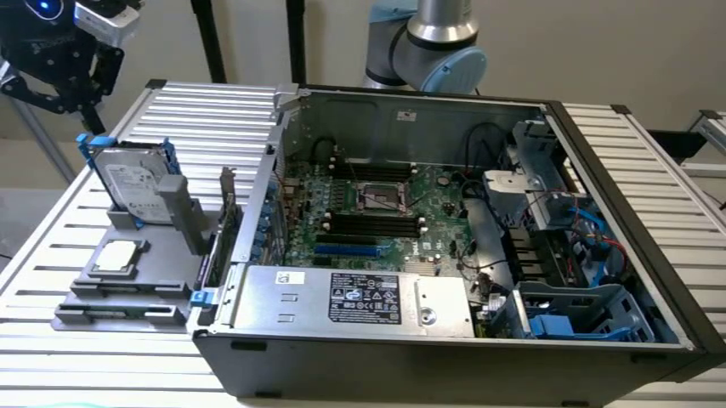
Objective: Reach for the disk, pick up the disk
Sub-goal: 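Pick up the disk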
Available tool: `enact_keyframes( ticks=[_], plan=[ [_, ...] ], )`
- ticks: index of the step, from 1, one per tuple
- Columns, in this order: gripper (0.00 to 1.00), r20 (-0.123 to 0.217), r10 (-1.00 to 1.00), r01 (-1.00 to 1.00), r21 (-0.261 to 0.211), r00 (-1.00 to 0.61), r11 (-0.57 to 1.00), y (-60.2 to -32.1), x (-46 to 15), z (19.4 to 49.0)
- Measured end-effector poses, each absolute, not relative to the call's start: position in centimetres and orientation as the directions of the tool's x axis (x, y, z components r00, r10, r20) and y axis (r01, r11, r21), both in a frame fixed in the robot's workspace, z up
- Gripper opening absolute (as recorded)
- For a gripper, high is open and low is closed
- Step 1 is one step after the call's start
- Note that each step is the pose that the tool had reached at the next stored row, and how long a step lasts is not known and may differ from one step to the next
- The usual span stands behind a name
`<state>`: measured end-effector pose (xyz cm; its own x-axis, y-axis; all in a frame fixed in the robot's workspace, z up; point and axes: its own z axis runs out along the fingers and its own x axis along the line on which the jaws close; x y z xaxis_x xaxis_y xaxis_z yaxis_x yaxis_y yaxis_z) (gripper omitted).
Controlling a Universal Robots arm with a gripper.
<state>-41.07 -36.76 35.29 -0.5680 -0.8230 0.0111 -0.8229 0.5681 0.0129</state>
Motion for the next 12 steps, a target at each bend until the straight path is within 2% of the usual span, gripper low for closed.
enact_keyframes(
  ticks=[12],
  plan=[
    [0.11, 0.011, -0.927, -0.927, 0.013, -0.376, 0.376, -36.76, -41.06, 35.29]
  ],
)
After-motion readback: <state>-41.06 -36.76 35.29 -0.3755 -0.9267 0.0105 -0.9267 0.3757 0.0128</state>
